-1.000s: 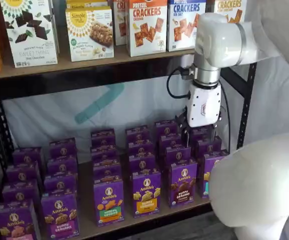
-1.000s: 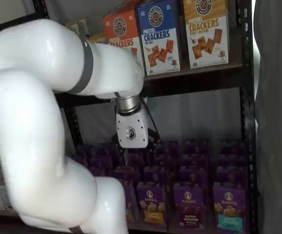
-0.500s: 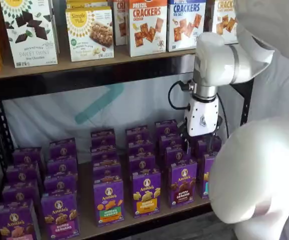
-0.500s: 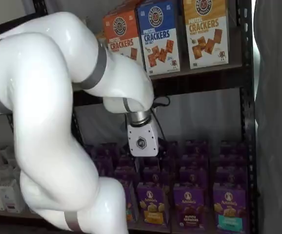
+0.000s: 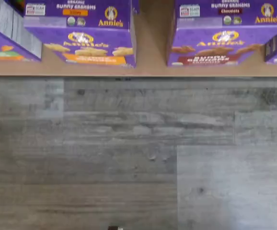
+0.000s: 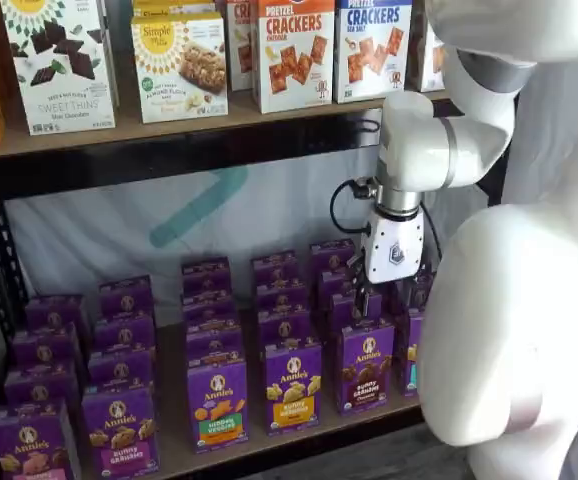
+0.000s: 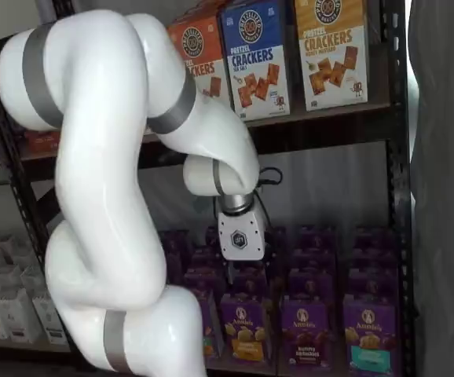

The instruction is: Pick up the purple box with a brown patch in the center, on the bottom shelf, the fifth box from the left

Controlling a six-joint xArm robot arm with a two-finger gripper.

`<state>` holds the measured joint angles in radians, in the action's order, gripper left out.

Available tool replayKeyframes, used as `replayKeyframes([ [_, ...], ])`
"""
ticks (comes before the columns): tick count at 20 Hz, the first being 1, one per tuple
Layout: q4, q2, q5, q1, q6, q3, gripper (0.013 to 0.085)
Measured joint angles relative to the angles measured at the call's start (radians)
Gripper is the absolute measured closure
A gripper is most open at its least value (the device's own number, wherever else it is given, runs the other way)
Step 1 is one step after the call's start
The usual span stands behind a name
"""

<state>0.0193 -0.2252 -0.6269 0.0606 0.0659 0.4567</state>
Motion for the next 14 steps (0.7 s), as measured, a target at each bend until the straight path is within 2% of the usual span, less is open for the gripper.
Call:
replayKeyframes([
  [5,-0.027,0.142,0.11,0.0,-0.021,0.054,0.013],
  [14,-0.089,0.369,0.203,0.021,-0.056,0.189,0.013],
])
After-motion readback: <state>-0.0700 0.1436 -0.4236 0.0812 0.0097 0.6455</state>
